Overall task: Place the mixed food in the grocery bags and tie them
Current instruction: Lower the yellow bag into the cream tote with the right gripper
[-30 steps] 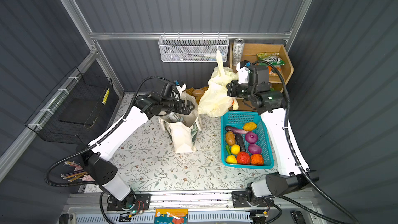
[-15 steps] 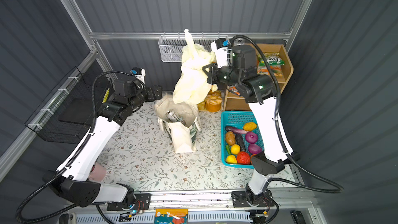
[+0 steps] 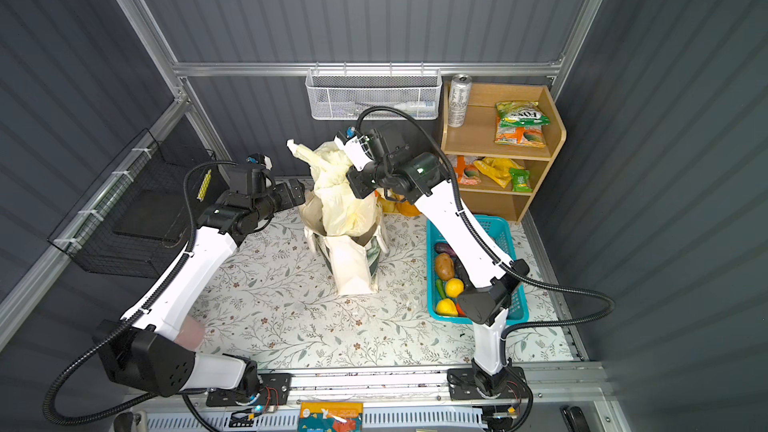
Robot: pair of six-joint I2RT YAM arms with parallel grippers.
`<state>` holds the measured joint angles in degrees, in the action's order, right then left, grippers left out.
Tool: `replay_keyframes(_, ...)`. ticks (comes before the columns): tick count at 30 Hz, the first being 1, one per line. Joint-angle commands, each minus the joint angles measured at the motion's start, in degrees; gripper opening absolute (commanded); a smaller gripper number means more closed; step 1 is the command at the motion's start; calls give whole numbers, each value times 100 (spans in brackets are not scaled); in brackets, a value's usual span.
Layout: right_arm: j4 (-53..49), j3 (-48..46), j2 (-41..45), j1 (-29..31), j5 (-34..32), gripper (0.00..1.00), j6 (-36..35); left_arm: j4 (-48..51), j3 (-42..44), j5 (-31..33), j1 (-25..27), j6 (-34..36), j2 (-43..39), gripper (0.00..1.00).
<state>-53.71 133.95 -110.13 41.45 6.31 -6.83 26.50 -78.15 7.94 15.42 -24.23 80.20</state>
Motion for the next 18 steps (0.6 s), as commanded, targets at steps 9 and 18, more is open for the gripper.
replay_keyframes(9, -761, -615, -658, 193, 231, 0, 478, -191, 126, 271, -145, -302, -150, 100)
replay_keyframes(18, -950, -782, -1429, 48, 681, 0, 984, -163, 138, 208, -145, -196, -215, 100)
